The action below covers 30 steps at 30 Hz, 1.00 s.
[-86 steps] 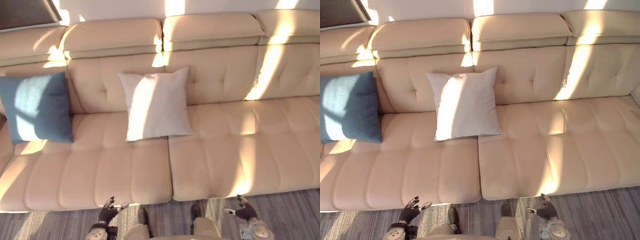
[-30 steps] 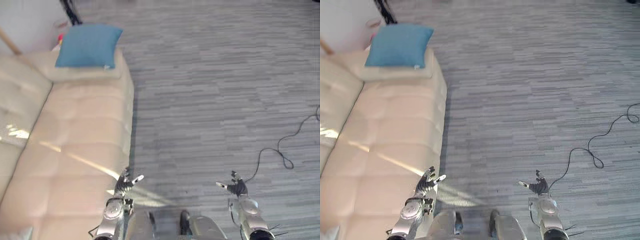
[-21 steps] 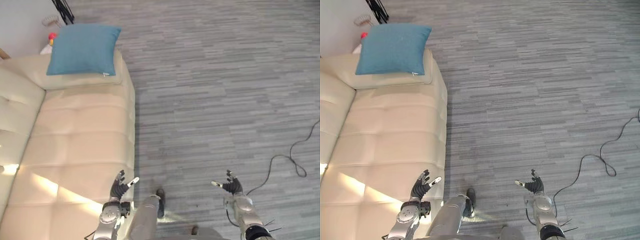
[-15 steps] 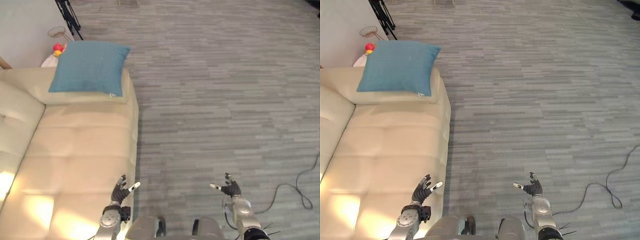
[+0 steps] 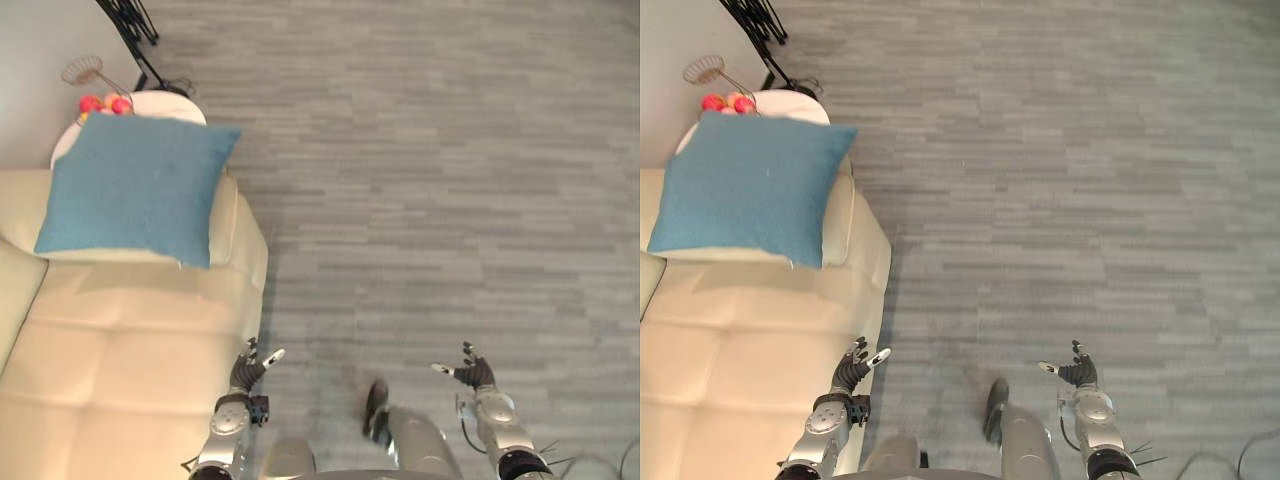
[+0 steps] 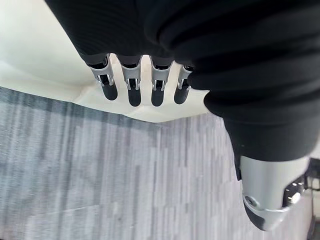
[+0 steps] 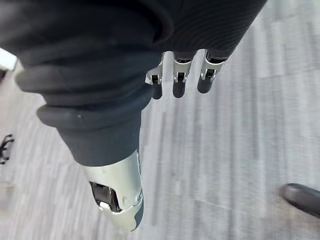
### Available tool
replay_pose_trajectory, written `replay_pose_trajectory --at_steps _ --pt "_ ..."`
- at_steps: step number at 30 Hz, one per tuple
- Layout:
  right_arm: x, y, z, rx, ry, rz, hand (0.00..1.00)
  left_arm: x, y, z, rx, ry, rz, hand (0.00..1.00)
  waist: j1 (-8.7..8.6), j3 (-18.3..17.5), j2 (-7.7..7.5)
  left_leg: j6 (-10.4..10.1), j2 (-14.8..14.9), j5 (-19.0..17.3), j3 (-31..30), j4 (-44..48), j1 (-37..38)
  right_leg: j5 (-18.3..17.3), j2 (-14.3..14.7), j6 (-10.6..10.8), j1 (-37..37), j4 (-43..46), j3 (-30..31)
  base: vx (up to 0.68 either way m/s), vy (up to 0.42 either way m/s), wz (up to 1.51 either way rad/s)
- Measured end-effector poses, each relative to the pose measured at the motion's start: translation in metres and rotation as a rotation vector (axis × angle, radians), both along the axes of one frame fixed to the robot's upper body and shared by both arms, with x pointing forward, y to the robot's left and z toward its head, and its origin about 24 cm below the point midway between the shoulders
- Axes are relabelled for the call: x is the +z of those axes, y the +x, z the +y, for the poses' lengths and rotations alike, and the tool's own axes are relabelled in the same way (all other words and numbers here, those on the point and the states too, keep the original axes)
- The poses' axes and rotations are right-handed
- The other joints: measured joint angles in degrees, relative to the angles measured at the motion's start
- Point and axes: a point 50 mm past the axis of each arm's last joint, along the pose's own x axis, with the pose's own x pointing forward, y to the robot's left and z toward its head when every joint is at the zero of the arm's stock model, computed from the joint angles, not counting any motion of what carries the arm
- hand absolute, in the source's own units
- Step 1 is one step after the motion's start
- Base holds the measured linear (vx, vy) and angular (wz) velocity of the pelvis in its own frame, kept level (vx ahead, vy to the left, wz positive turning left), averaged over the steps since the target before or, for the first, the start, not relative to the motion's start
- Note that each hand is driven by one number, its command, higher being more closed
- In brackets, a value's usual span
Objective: Pick up cushions and gather them together orderly.
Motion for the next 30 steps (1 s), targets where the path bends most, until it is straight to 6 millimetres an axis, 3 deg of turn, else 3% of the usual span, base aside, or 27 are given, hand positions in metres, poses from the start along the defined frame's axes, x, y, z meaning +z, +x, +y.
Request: replay_pose_trajectory --at_steps 2,3,4,5,6,7,9,10,11,12,13,14,15,17,19,20,21,22,23,24,25,26,27,28,29,30 --pt "0.006 0.009 -0.002 -0.007 -0.001 -0.029 0.0 0.001 -0.002 0.0 0.01 -0.008 -0.007 0.0 1.27 0.14 0.31 0.32 -2.06 -0.52 1.02 -11.38 -5.59 -1.31 -0.55 2.16 3.08 -2.63 0.76 0.47 0.021 -0.25" --pt "0.009 0.013 -0.005 -0.015 -0.005 -0.042 0.0 -0.001 -0.006 0.0 0.013 -0.012 0.005 0.0 1.63 0.33 0.87 -0.74 -3.41 0.58 0.99 -23.34 -6.74 -2.63 -1.08 4.04 5.12 -3.42 0.77 0.53 0.128 -0.13" --pt "0.008 0.01 -0.006 -0.019 -0.008 -0.031 0.0 -0.004 -0.01 -0.002 0.017 -0.02 0.018 0.0 1.7 0.17 2.01 -2.58 -4.22 5.29 2.39 -37.66 -5.97 -4.59 -1.02 5.38 7.29 -3.7 0.73 0.54 0.159 -0.08" --pt "0.005 0.007 -0.006 -0.021 -0.005 -0.017 0.0 -0.004 -0.011 -0.002 0.019 -0.02 0.022 0.0 2.11 0.43 2.42 -0.13 -4.29 11.48 3.83 -39.6 -4.81 -5.67 -1.21 6.13 8.52 -3.83 1.12 0.7 0.203 -0.05" --pt "-0.002 0.003 0.001 -0.017 0.015 0.013 0.0 -0.005 -0.012 -0.001 0.022 -0.018 0.026 0.0 2.83 0.12 0.33 2.91 -6.35 10.87 6.17 -41.72 -2.75 -6.43 -3.04 6.53 9.77 -4.06 2.07 0.59 0.163 0.03" --pt "-0.002 0.004 0.003 -0.011 0.018 0.01 0.0 -0.003 -0.009 0.002 0.038 -0.015 0.012 0.0 2.85 -0.26 -0.55 4.81 -7.52 9.96 6.1 -41.06 -2.98 -5.75 -3.99 6.9 9.7 -4.14 1.89 0.69 0.182 0.13" --pt "0.001 0.009 0.005 0.002 0.018 0.0 0.0 -0.004 -0.011 0.005 0.091 -0.034 0.012 0.0 2.9 -0.27 -0.62 9.18 -7.25 5.1 5.93 -35.09 -3.88 -5.49 -4.69 8.97 9.44 1.1 2.63 0.54 0.178 0.21" --pt "0.0 0.008 0.006 0.005 0.017 0.004 0.0 -0.005 -0.015 0.007 0.112 -0.038 0.021 0.0 2.99 -0.34 -0.73 8.96 -7.04 3.24 6.53 -34.49 -2.37 -6.47 -5.69 11.15 6.89 9.67 3.6 0.59 0.257 0.22" --pt "-0.003 0.006 0.007 0.006 0.019 0.018 0.0 -0.008 -0.023 0.011 0.127 -0.036 0.041 0.0 2.71 -0.47 -0.96 8.69 -7.84 0.93 5.51 -35.83 0.85 -5.05 -7.7 18.29 1.88 24.85 5.28 0.46 0.207 0.32" --pt "-0.005 0.004 0.008 0.005 0.021 0.027 0.0 -0.009 -0.025 0.013 0.128 -0.031 0.047 0.0 2.38 -0.43 -1.33 8.82 -8.64 0.4 4.53 -36.31 2.34 -2.91 -8.88 20.13 -0.88 32.34 6.46 0.57 0.188 0.81" --pt "-0.011 -0.006 0.007 -0.001 0.023 0.062 0.0 -0.008 -0.026 0.017 0.127 -0.018 0.048 0.0 2.29 -0.56 -2.41 9.02 -10.74 -0.36 1.88 -37.22 5.44 -3.76 -10.54 20.04 -5.55 45.02 7.6 0.46 0.055 1.3" --pt "-0.016 -0.015 0.006 -0.005 0.024 0.086 0.0 -0.008 -0.026 0.019 0.131 -0.011 0.047 0.0 2.3 -0.75 -2.72 9.19 -12.28 -0.52 -1.41 -38.09 8.17 -6.26 -11.66 19.02 -8.18 50.74 6.93 0.46 0.018 1.46" --pt "-0.017 -0.018 0.006 -0.006 0.025 0.093 0.0 -0.008 -0.026 0.021 0.134 -0.011 0.046 0.0 2.39 -0.74 -2.68 9.19 -12.84 -0.52 -3.29 -38.51 9.62 -7.57 -11.94 17.91 -9.05 51.05 6.22 0.42 -0.021 1.45" --pt "-0.019 -0.023 0.008 -0.007 0.031 0.097 0.0 -0.008 -0.027 0.02 0.137 -0.013 0.048 0.0 2.5 -0.95 -2.71 9.19 -14.08 -0.53 -10.24 -39.43 12.98 -11.73 -11.99 11.93 -12.7 44.31 4.15 0.38 -0.068 1.44" --pt "-0.016 -0.023 0.009 -0.005 0.031 0.073 0.0 -0.007 -0.023 0.017 0.136 -0.023 0.036 0.0 2.25 -0.98 -2.68 9.13 -14.62 -0.56 -16.49 -39.1 13.3 -12.52 -9.17 10.6 -16.22 35.61 8.75 0.37 -0.183 1.9" --pt "-0.016 -0.026 0.007 -0.01 0.029 0.068 0.0 -0.006 -0.019 0.014 0.135 -0.031 0.026 0.0 1.57 -1.02 -2.63 8.13 -15.11 -1.13 -22.24 -38.31 13.28 -12.16 -6.86 11.19 -18.0 27.9 15.31 0.33 -0.209 1.99" --pt "-0.016 -0.027 0.007 -0.011 0.029 0.071 0.0 -0.006 -0.019 0.013 0.134 -0.032 0.025 0.0 1.3 -1.03 -2.61 7.86 -15.24 -1.29 -23.39 -38.01 13.25 -11.89 -6.53 11.65 -18.05 26.37 16.65 0.33 -0.251 2.32" --pt "-0.018 -0.031 0.006 -0.026 0.032 0.08 0.0 -0.005 -0.016 0.01 0.128 -0.036 0.021 0.0 0.76 -1.18 -3.04 5.27 -16.35 -2.77 -28.03 -35.87 12.8 -9.96 -6.52 13.57 -17.27 19.13 20.51 0.27 -0.261 2.23" --pt "-0.024 -0.042 0.007 -0.045 0.041 0.109 0.0 -0.004 -0.014 0.009 0.122 -0.03 0.016 0.0 1.16 -1.98 -4.51 1.49 -17.48 -5.32 -30.32 -33.68 12.31 -4.79 -7.82 13.49 -16.68 13.67 21.16 0.34 -0.356 2.52" --pt "-0.026 -0.046 0.006 -0.048 0.041 0.121 0.0 -0.006 -0.014 0.007 0.125 -0.034 0.023 0.0 0.94 -1.96 -4.2 0.26 -17.48 -6.59 -31.16 -32.29 12.06 -2.34 -8.29 13.26 -16.3 14.9 20.09 0.33 -0.365 2.15" --pt "-0.026 -0.046 0.004 -0.052 0.036 0.127 0.0 -0.007 -0.014 -0.002 0.128 -0.058 0.026 0.0 1.31 -3.09 -1.73 -1.26 -14.74 -7.06 -31.33 -30.88 10.68 -2.45 -7.7 12.35 -14.91 15.54 14.68 0.28 -0.349 1.64" --pt "-0.022 -0.04 0.004 -0.049 0.037 0.104 0.0 -0.008 -0.017 -0.004 0.131 -0.065 0.032 0.0 1.84 -3.39 -1.47 -3.64 -12.29 -5.83 -27.58 -31.83 9.92 -3.06 -7.73 11.28 -12.93 13.76 11.33 0.24 -0.318 1.43" --pt "-0.02 -0.036 0.005 -0.046 0.038 0.088 0.0 -0.009 -0.018 -0.005 0.132 -0.069 0.035 0.0 2.02 -3.37 -1.45 -4.77 -10.88 -5.14 -24.82 -32.45 9.53 -3.17 -7.7 10.95 -11.84 12.91 9.71 0.16 -0.317 1.27" --pt "-0.017 -0.032 0.005 -0.051 0.042 0.063 0.0 -0.009 -0.018 -0.007 0.129 -0.074 0.036 0.0 2.14 -3.71 -0.81 -6.61 -8.14 -3.93 -17.42 -33.45 9.09 -3.22 -7.67 10.12 -9.31 10.98 6.55 0.1 -0.265 1.02" --pt "-0.017 -0.032 0.003 -0.062 0.042 0.059 0.0 -0.01 -0.018 -0.009 0.121 -0.074 0.037 0.0 2.38 -3.67 -0.95 -6.9 -6.73 -3.38 -13.65 -33.71 8.64 -3.06 -7.74 9.87 -8.0 9.8 4.89 0.11 -0.254 1.27" --pt "-0.017 -0.033 0.002 -0.072 0.048 0.059 0.0 -0.01 -0.018 -0.011 0.103 -0.074 0.038 0.0 2.68 -3.41 -1.44 -6.05 -4.31 -2.6 -4.72 -35.28 8.19 -3.01 -8.29 9.78 -5.46 7.92 1.79 0.08 -0.161 1.29"
